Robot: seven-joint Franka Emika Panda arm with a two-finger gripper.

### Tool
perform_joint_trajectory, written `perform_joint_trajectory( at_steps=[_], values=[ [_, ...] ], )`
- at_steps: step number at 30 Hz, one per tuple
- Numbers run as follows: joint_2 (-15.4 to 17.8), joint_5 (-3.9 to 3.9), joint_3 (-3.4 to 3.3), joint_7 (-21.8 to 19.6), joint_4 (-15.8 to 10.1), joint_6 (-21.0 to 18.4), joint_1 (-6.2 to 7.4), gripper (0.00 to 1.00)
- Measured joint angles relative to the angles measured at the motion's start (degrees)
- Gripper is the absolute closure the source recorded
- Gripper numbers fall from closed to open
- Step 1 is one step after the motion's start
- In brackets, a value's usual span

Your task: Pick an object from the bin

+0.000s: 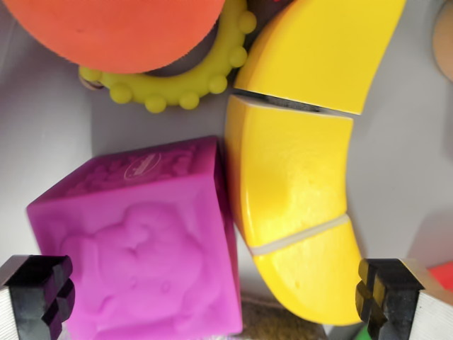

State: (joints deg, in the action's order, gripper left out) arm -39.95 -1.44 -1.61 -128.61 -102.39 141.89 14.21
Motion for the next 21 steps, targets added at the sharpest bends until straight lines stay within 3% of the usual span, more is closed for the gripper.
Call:
perform_joint_trajectory(
  at_steps=[11, 21],
  values=[
    [-2.0, -0.12, 0.06, 0.0, 1.4, 3.0, -0.01, 0.0],
    [-2.0, -0.12, 0.06, 0.0, 1.4, 3.0, -0.01, 0.0]
  ],
)
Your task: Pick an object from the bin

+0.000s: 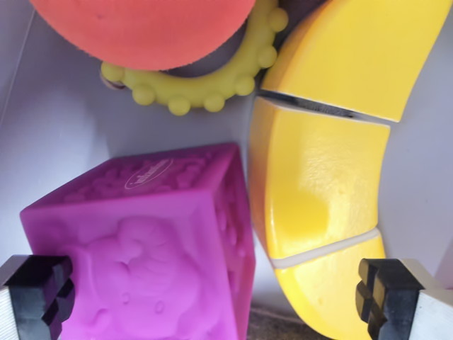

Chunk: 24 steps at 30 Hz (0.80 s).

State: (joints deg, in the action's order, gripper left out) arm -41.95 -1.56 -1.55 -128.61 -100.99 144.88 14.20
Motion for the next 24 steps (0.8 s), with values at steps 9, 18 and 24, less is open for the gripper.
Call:
perform_joint_trajectory(
  at_steps=[9, 18, 24],
  values=[
    [0.0, 0.0, 0.0, 0.0, 0.0, 0.0, 0.0, 1.0],
    [0.0, 0.0, 0.0, 0.0, 0.0, 0.0, 0.0, 1.0],
    [0.0, 0.0, 0.0, 0.0, 0.0, 0.0, 0.0, 1.0]
  ],
)
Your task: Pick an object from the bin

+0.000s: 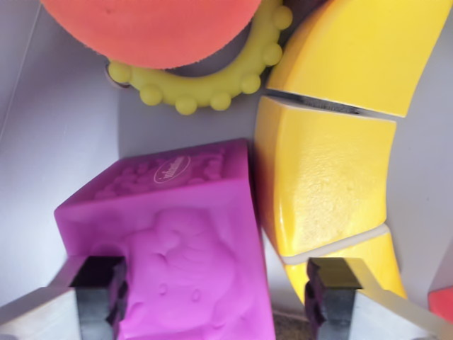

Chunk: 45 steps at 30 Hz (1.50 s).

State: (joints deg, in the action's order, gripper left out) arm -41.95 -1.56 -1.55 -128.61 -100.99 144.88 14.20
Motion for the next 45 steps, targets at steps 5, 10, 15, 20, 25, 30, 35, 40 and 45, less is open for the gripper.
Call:
perform_joint_trajectory(
  at_steps=[5, 10, 15, 20, 25, 30, 35, 40, 45],
  values=[
    [0.3, 0.0, 0.02, 0.0, 0.3, 0.1, 0.06, 1.0],
    [0.3, 0.0, 0.02, 0.0, 0.3, 0.1, 0.07, 1.0],
    [0.4, 0.0, 0.02, 0.0, 0.3, 0.1, 0.08, 1.0],
    [0.5, 0.0, 0.02, 0.0, 0.3, 0.1, 0.07, 1.0],
    [0.5, 0.0, 0.02, 0.0, 0.3, 0.1, 0.07, 1.0],
    [0.5, 0.0, 0.02, 0.0, 0.3, 0.0, 0.07, 1.0],
    [1.1, 0.0, 0.02, 0.0, 0.2, -0.5, 0.07, 1.0],
    [2.6, 0.0, -0.01, 0.0, -0.2, -1.5, 0.07, 1.0],
    [4.1, 0.0, -0.03, 0.0, -0.5, -2.9, 0.07, 1.0]
  ],
)
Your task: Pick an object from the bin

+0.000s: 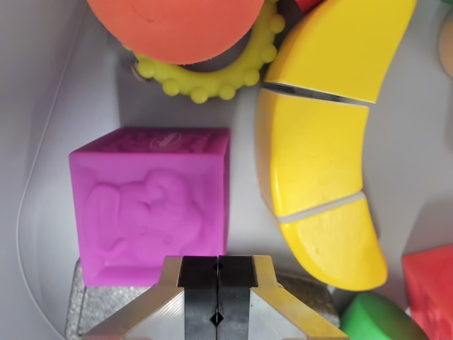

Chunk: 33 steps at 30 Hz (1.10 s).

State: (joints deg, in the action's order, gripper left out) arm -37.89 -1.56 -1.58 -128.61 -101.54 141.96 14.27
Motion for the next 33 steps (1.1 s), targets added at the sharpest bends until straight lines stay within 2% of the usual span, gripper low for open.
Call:
perform_joint_trajectory(
  at_steps=[20, 33],
  values=[
    [8.3, 0.06, -0.14, 0.0, -0.6, -8.5, 0.01, 1.0],
    [12.8, 0.21, -0.21, -0.2, 0.8, -15.0, 0.02, 1.0]
  ],
)
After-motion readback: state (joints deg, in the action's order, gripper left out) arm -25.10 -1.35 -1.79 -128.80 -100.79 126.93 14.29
